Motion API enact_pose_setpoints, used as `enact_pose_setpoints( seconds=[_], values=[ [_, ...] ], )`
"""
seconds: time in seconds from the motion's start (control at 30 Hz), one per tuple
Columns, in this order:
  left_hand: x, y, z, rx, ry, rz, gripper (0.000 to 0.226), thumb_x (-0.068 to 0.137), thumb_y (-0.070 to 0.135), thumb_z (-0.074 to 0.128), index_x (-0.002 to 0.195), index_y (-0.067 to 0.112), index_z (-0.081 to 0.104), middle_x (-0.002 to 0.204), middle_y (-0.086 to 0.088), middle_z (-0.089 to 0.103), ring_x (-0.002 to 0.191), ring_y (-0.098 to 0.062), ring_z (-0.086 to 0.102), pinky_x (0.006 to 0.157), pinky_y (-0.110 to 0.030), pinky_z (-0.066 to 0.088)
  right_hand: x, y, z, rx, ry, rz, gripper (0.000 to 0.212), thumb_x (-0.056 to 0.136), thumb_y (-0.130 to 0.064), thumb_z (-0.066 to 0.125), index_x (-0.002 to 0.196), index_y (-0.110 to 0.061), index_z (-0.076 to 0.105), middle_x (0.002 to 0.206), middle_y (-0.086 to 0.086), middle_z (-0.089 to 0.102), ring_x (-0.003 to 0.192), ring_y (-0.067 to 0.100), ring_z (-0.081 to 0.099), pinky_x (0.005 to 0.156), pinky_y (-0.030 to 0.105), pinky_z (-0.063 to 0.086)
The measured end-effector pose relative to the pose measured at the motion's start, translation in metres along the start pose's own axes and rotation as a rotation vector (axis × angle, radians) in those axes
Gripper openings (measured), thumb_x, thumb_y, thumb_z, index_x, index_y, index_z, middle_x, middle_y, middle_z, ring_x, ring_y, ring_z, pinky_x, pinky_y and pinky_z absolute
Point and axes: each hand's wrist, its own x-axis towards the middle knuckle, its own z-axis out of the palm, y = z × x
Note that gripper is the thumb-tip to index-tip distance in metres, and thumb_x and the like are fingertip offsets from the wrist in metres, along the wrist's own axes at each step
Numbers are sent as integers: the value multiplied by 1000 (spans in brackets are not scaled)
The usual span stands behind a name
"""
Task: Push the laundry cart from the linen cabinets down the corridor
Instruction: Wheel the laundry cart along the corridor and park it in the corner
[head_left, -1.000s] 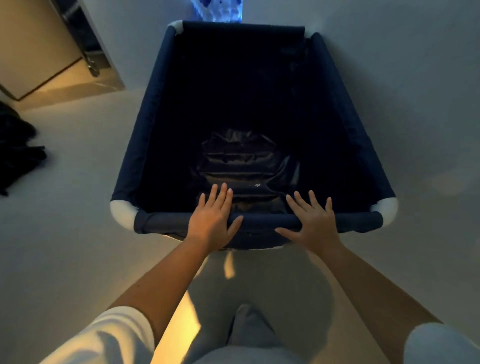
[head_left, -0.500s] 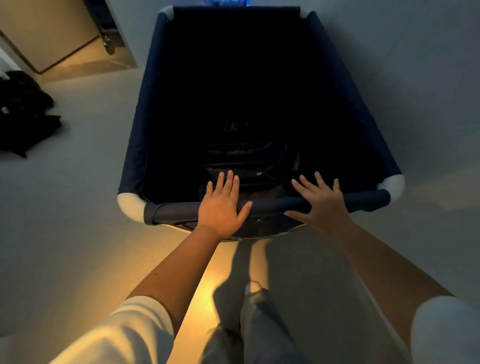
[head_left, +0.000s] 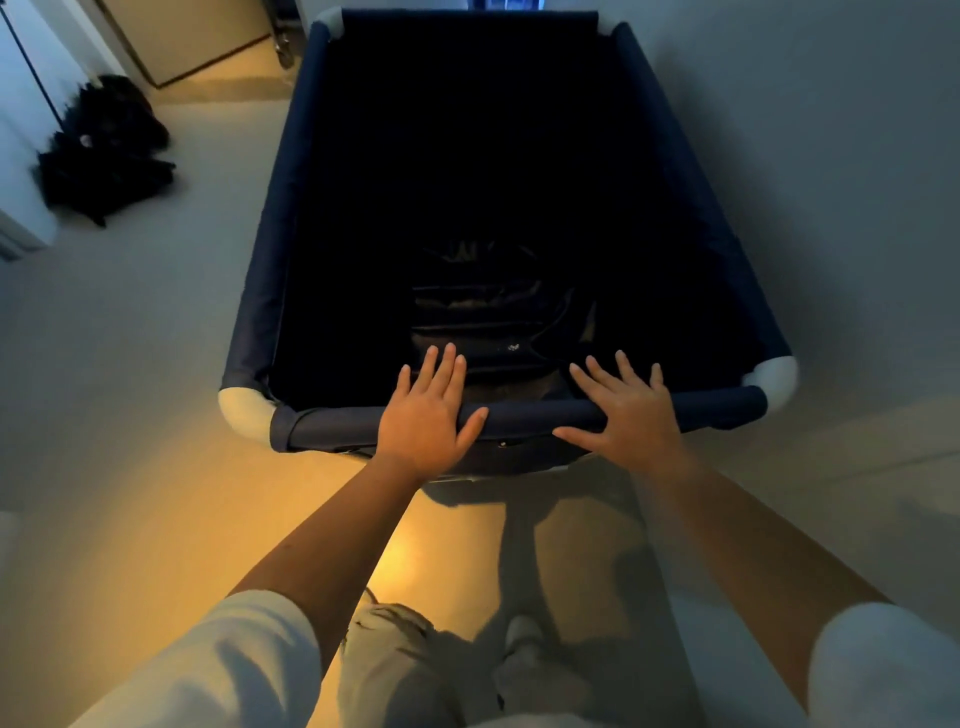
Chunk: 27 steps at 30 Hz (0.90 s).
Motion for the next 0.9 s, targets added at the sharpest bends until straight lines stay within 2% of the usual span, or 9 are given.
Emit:
enact_pose_setpoints(
  seconds=[0.07,0.23,0.4,0.67,0.83,0.9],
  values=[
    [-11,22,3,-9,9,-19,79,84,60,-2,146,12,10,155,-7,9,142,-22,2,114,-41,7,-17,14,-3,10,-4,-11,82,70,-72,45,130,-17,51,130,12,56,125,43,43,98,68,27],
    [-36,69,6,-34,4,-21,78,85,60,-2,145,12,10,155,-7,9,142,-22,2,114,-43,9,-53,43,-10,9,-24,-26,82,68,-68,60,132,-18,49,133,13,54,127,42,40,100,67,23],
    [-58,104,10,-51,10,-4,72,88,57,3,145,14,16,155,-8,12,142,-25,4,113,-46,11,-84,60,-14,17,-28,-19,82,66,-68,61,131,-18,50,133,13,53,127,44,40,100,68,23],
    [-99,131,13,-86,18,16,63,93,53,16,143,16,24,153,-10,17,142,-27,7,112,-50,13,-131,63,-15,11,-50,-15,83,67,-66,63,134,-20,45,137,12,50,129,45,37,103,67,18],
    [-130,132,15,-77,26,39,62,93,53,16,142,16,29,152,-10,22,141,-27,10,111,-50,17,-162,47,-13,19,-41,-1,84,66,-66,63,132,-18,48,134,13,52,125,46,40,102,68,21],
    [-143,130,16,-68,28,38,66,91,54,9,141,17,30,152,-10,23,140,-24,7,111,-50,18,-174,38,-11,23,-42,6,84,66,-66,63,133,-17,48,134,13,52,125,46,41,102,67,21]
  ],
)
